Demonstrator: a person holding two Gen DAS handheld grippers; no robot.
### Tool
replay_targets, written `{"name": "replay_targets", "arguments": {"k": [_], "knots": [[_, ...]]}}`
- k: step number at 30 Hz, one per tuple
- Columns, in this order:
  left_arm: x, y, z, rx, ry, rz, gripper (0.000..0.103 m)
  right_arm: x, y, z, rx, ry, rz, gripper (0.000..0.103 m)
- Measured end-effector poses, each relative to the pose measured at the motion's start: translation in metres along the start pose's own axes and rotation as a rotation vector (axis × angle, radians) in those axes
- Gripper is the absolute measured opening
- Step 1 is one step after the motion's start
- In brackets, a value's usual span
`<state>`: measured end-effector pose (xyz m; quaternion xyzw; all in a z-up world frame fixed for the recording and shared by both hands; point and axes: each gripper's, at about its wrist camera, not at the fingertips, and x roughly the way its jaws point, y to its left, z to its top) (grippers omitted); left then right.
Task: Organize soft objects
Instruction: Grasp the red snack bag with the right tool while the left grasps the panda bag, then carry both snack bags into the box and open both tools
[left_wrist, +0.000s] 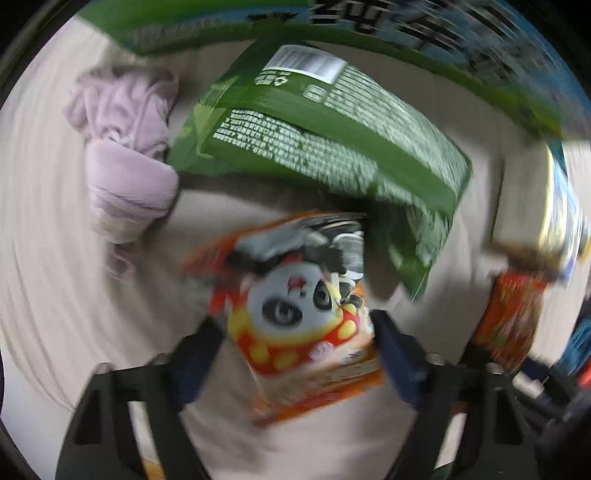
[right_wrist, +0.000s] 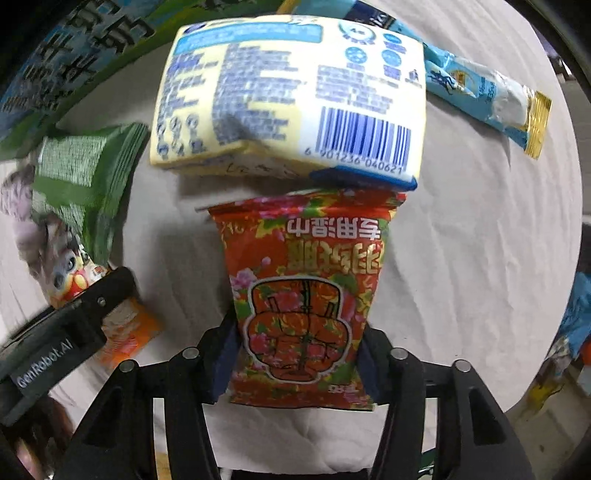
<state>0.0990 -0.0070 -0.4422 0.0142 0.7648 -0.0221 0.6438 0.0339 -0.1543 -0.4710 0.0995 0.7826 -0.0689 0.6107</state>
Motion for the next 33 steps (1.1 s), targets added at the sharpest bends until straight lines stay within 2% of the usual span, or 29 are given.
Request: {"name": "replay_targets", "arguments": {"k": [1,2,5,9,12,14,19,26,33], "knots": [[-0.003,0.002,-0.006,0.036,-0.009,0.009,0.059,0.0,0.005,-0.006,-0.02,0.007,-0.003,0.054],[-0.004,0.005,-0.012,0.06,-0.006,0.013,0.055,0.001,0.007,-0.012,-0.037,0.017,-0.007,0.053],[-0.003,0.018,-0.024,0.08,-0.001,0.012,0.056,0.008,0.01,-0.025,-0.097,0.051,-0.024,0.053],[-0.006,0.034,-0.042,0.068,-0.02,0.022,0.058,0.014,0.019,-0.027,-0.114,0.022,-0.052,0.055],[0.005,0.023,-0.039,0.033,-0.032,0.01,0.055,0.02,0.026,-0.031,-0.102,0.012,-0.074,0.055],[-0.005,0.015,-0.023,0.018,-0.042,0.006,0.052,0.022,0.028,-0.029,-0.078,0.021,-0.059,0.054],[-0.014,0.022,-0.043,-0.003,-0.073,0.009,0.051,0.015,0.011,-0.04,-0.083,0.014,-0.03,0.049],[-0.056,0.014,-0.09,0.008,-0.163,-0.008,0.051,-0.008,-0.001,-0.057,-0.132,-0.036,0.017,0.048],[-0.125,0.0,-0.12,0.025,-0.292,-0.047,0.051,-0.05,-0.004,-0.074,-0.199,-0.105,0.104,0.048]]}}
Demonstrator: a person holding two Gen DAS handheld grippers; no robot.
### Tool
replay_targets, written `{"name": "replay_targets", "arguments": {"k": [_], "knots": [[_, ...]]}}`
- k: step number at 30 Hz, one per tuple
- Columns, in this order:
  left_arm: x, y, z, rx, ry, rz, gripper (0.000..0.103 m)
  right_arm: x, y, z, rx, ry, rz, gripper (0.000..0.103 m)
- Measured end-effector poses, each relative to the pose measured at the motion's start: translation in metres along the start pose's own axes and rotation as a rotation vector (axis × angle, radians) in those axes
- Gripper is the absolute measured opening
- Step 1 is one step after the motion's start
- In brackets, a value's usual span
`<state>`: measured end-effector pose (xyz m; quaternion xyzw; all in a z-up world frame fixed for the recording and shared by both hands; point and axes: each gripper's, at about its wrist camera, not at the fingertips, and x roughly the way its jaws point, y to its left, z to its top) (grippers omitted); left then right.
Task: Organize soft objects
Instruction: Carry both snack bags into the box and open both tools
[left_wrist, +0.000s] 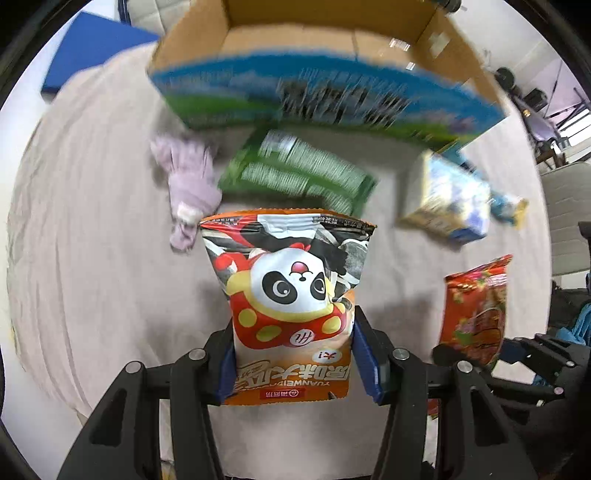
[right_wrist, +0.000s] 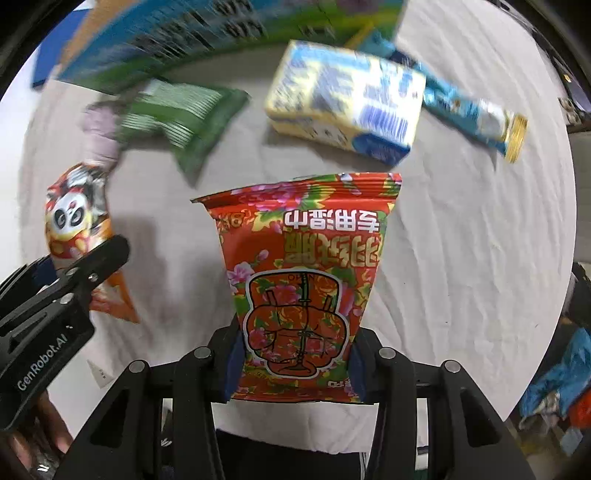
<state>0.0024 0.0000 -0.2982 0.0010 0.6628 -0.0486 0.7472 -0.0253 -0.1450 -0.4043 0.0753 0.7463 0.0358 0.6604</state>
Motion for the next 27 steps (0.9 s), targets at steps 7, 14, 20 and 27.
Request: {"name": "replay_targets", "arguments": {"k": [7,14,20,27], "knots": [[-0.072,-0.011,0.024,0.019,-0.116,-0.073,0.051,-0.073,-0.006,0.002,-0.031,-0.122,0.076,0.048],[-0.113,-0.007,0.091,0.07,-0.189,-0.156,0.051,-0.16,-0.016,0.035,0.003,-0.272,0.153,0.048],[-0.107,0.002,0.173,0.107,-0.164,-0.225,0.051,-0.199,-0.006,0.103,0.01,-0.363,0.128,0.048],[-0.043,0.007,0.266,0.114,-0.071,-0.271,0.051,-0.172,0.005,0.218,0.01,-0.341,0.056,0.048]]}}
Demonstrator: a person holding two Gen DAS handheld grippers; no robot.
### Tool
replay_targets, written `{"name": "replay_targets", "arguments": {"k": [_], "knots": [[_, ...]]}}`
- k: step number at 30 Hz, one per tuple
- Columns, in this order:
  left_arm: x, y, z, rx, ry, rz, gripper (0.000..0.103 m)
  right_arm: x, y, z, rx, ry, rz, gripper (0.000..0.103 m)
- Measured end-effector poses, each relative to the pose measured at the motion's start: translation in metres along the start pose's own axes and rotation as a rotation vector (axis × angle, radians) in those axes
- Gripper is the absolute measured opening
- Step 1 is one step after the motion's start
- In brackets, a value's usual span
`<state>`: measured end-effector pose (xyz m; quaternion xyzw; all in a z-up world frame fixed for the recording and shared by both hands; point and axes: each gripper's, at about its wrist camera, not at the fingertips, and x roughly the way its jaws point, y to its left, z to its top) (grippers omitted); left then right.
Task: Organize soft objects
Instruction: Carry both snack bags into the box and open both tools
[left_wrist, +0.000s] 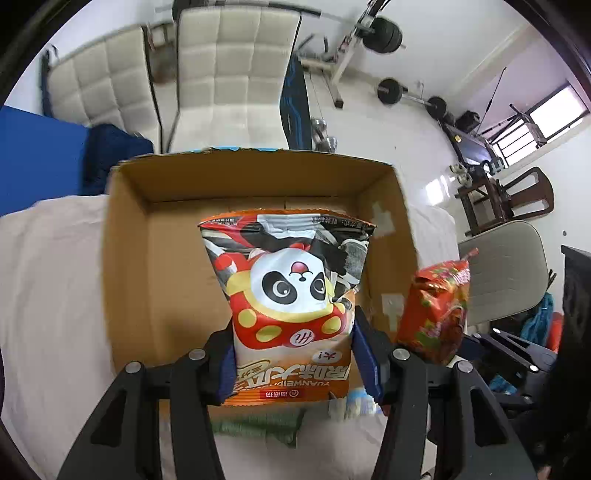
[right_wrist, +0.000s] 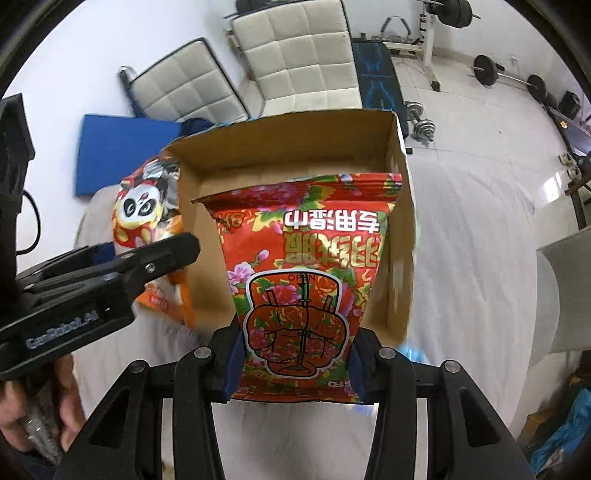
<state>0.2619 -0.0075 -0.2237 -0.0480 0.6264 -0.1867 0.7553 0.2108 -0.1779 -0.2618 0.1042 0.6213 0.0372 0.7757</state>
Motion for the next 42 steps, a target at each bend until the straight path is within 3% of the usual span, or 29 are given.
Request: {"name": "replay_targets", "arguments": {"k": [9,20,24,28,34,40,41,42], "knots": [[0.095,0.036,0.06,-0.04,0.158,-0.047,0.051,0.115,-0.011,0.091,-0.016,0.093,-0.114,0.048],[0.135,0.037,0.068,-0.101,0.261,-0.083,0.051,0.183,-0.009,0.127,-0.052,0.179,-0.133,0.049],[0.129,0.029,0.066,-0.109,0.266,-0.06,0.052,0.202,-0.01,0.134,-0.063,0.209,-0.16,0.049],[0.117,0.015,0.067,-0.089,0.275,-0.029,0.075,0.208,-0.011,0.144,-0.054,0.207,-0.165,0.053],[0.074,-0.008,0.059,-0.04,0.205,0.033,0.087,0.199,-0.018,0.145,-0.033,0.215,-0.176,0.062],[0.037,-0.022,0.041,-0.034,0.109,0.101,0.1,0.172,-0.021,0.115,-0.004,0.217,-0.16,0.068],[0.033,-0.017,0.037,-0.033,0.09,0.116,0.103,0.168,-0.016,0.109,-0.001,0.215,-0.157,0.077],[0.027,-0.017,0.031,-0.026,0.066,0.132,0.103,0.165,-0.014,0.105,-0.001,0.21,-0.157,0.093]]}}
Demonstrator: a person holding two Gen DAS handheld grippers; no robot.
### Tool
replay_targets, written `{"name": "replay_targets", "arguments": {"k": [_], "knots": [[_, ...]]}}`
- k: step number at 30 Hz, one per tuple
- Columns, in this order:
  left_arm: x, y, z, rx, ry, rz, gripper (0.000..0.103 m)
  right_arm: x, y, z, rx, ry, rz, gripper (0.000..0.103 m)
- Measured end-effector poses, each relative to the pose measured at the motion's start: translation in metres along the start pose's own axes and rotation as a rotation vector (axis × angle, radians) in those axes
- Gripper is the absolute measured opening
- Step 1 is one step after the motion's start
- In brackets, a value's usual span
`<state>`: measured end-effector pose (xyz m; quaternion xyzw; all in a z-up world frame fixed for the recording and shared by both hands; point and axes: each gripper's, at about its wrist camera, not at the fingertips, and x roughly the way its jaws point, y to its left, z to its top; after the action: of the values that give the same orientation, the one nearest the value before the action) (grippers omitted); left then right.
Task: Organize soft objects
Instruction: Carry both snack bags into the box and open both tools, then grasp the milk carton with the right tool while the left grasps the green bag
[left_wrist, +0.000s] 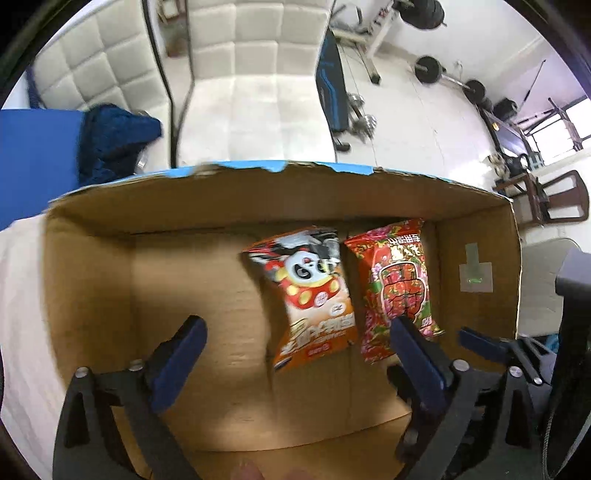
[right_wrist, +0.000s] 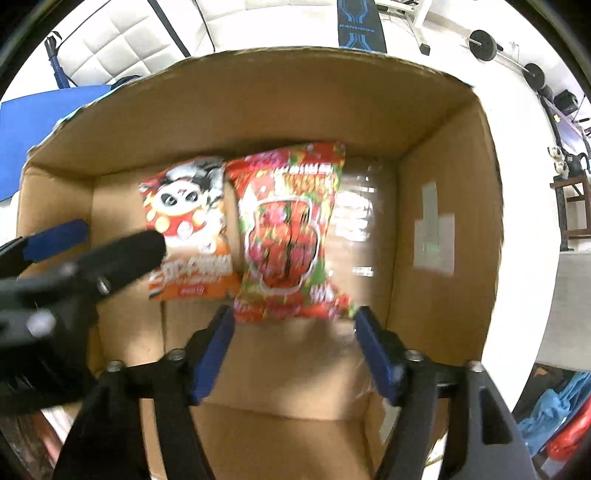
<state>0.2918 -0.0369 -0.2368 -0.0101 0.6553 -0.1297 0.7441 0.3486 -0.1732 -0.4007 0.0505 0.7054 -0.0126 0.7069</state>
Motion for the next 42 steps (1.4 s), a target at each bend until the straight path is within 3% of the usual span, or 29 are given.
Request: {"name": "replay_targets", "arguments": {"k": [2,11,20,25,28,30,33,39,42], "knots": [[-0.008,0.002,-0.008,0.0,-0.043,0.026,0.103,-0.007,0.002,-0.011,0.013,-0.022,-0.003,0.103],[-0.047,0.038,-0.047,0.0,-0.222,0.103,0.103,-0.055,0.02,-0.063,0.035,-0.227,-0.034,0.103],[-0.089,0.031,-0.105,0.032,-0.307,0.146,0.103,-0.1,0.023,-0.127,0.033,-0.336,-0.017,0.103],[-0.102,0.025,-0.128,0.022,-0.296,0.077,0.103,-0.122,0.027,-0.161,0.012,-0.388,-0.003,0.103],[-0.105,0.018,-0.143,0.019,-0.278,0.127,0.103,-0.136,0.026,-0.18,-0.012,-0.402,0.019,0.103],[-0.105,0.015,-0.152,0.023,-0.276,0.145,0.103,-0.136,0.023,-0.19,-0.055,-0.386,0.031,0.103],[-0.093,0.013,-0.167,0.009,-0.255,0.198,0.103,-0.116,0.017,-0.198,-0.174,-0.281,-0.018,0.103],[-0.047,0.044,-0.198,-0.12,-0.128,0.205,0.103,-0.032,0.023,-0.213,-0.505,-0.067,-0.244,0.103],[-0.03,0.062,-0.217,-0.18,-0.081,0.216,0.103,-0.001,0.038,-0.223,-0.666,-0.009,-0.293,0.103]]}}
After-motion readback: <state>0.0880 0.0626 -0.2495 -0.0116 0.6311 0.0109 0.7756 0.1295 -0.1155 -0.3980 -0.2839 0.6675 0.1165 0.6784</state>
